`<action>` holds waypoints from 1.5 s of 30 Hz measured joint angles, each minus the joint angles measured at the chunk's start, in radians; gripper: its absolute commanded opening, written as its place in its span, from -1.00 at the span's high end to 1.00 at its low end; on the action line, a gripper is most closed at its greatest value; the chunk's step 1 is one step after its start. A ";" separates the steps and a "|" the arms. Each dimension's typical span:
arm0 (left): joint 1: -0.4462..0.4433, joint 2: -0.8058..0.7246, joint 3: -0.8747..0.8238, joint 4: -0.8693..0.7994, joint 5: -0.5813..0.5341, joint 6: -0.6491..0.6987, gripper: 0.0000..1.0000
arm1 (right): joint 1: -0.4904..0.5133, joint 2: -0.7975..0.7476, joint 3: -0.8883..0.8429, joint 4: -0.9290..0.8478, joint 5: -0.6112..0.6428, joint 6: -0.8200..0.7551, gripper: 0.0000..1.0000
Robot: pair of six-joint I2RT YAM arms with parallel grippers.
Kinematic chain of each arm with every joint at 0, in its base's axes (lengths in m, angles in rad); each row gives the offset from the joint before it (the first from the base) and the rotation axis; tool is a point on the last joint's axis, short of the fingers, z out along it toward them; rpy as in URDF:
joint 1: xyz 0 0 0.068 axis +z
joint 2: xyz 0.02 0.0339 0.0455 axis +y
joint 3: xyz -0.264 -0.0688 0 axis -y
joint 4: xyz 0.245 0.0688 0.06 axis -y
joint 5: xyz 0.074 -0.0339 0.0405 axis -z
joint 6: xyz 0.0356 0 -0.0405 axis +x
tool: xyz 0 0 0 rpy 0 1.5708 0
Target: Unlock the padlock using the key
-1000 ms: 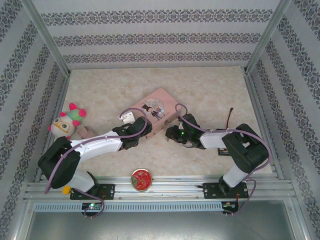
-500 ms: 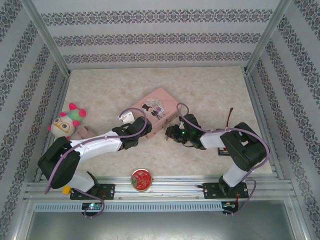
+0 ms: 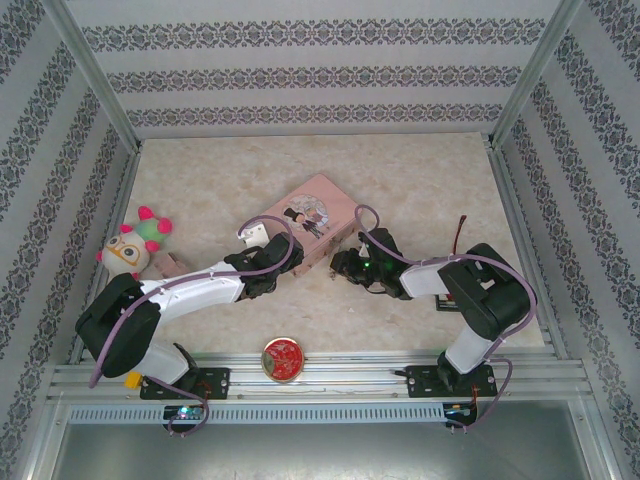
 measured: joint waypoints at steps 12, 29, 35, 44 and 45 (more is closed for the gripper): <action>0.005 0.000 0.000 0.004 0.004 0.000 -0.99 | -0.003 0.010 -0.014 0.076 0.055 0.009 1.00; 0.006 0.000 0.000 0.012 0.026 0.004 -0.99 | -0.029 0.040 -0.049 0.193 0.053 0.053 1.00; 0.006 0.000 0.000 0.013 0.026 0.009 -0.99 | -0.048 0.058 -0.049 0.224 0.010 0.072 1.00; 0.011 0.000 0.007 0.012 0.034 0.032 -0.99 | -0.060 0.063 -0.049 0.233 -0.006 0.079 1.00; 0.012 0.000 0.010 0.008 0.034 0.036 -0.99 | -0.063 0.066 -0.049 0.238 -0.008 0.082 1.00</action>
